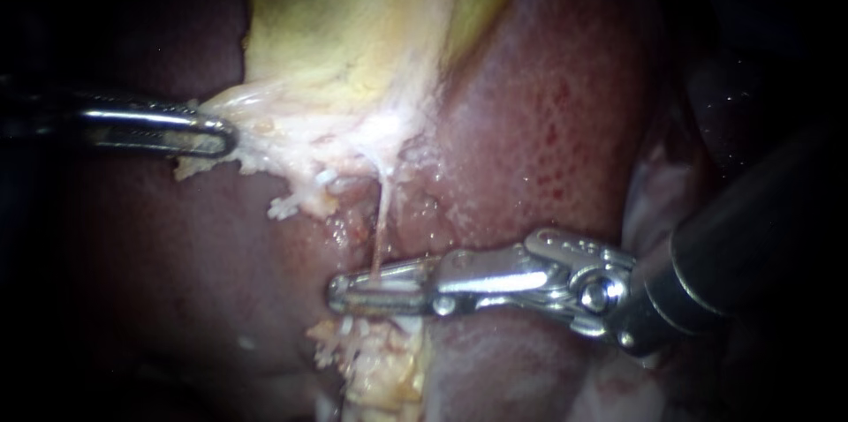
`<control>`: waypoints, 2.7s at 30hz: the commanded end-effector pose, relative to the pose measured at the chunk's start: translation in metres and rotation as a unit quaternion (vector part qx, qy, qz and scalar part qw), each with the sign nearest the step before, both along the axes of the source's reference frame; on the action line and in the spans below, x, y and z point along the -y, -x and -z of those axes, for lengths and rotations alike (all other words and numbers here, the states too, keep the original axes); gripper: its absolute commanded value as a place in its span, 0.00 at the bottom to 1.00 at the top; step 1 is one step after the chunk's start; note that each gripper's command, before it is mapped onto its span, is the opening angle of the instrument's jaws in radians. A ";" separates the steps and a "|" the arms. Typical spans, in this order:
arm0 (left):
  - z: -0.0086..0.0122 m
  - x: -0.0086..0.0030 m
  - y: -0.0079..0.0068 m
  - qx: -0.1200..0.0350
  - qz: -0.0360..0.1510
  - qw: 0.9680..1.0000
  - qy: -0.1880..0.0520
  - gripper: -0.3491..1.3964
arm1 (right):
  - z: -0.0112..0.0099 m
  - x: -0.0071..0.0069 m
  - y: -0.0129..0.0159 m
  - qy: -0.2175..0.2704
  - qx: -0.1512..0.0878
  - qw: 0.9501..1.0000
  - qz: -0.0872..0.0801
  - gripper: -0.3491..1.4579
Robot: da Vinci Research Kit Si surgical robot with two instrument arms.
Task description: Going back second clip right tube
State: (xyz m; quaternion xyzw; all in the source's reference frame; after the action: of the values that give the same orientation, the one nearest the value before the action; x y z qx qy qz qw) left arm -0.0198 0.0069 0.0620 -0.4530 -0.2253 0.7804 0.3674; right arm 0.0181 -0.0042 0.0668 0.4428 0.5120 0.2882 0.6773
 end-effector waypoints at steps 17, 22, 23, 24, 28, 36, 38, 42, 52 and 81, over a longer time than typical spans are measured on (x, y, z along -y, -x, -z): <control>0.0000 0.0000 0.0000 0.000 0.000 1.000 0.000 0.00 | -0.0037 -0.0013 -0.0009 0.052 0.015 0.996 -0.076 0.47; 0.0000 0.0000 0.0000 0.000 0.000 1.000 0.000 0.00 | -0.0049 -0.0023 0.0000 0.055 0.024 0.994 -0.092 0.47; 0.0000 0.0000 0.0000 0.000 0.000 1.000 0.000 0.00 | -0.0052 -0.0026 0.0002 0.055 0.026 0.993 -0.096 0.47; 0.0000 0.0000 0.0000 0.000 0.000 1.000 0.000 0.00 | -0.0054 -0.0028 0.0003 0.055 0.027 0.993 -0.099 0.47; 0.0000 0.0000 0.0000 0.000 0.000 1.000 0.000 0.00 | -0.0061 -0.0033 0.0010 0.056 0.034 0.992 -0.107 0.47; 0.0000 0.0000 0.0000 0.000 0.000 1.000 0.000 0.00 | -0.0066 -0.0034 0.0016 0.059 0.043 0.992 -0.101 0.47; 0.0000 0.0000 0.0000 0.000 0.000 1.000 0.000 0.00 | -0.0066 -0.0033 0.0018 0.062 0.042 0.992 -0.100 0.47; 0.0000 0.0000 0.0000 0.000 0.000 1.000 0.000 0.00 | -0.0066 -0.0033 0.0022 0.039 0.048 0.993 -0.102 0.47; 0.0000 0.0000 -0.0001 0.000 0.000 1.000 0.000 0.00 | -0.0069 -0.0036 0.0036 0.005 0.056 0.993 -0.105 0.47; 0.0001 0.0001 -0.0001 0.000 0.000 1.000 0.000 0.00 | -0.0047 -0.0017 0.0011 0.028 0.015 0.997 -0.068 0.47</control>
State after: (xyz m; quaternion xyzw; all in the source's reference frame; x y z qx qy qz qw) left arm -0.0197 0.0069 0.0619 -0.4533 -0.2252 0.7803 0.3675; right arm 0.0171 -0.0026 0.0715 0.3837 0.5387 0.3245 0.6762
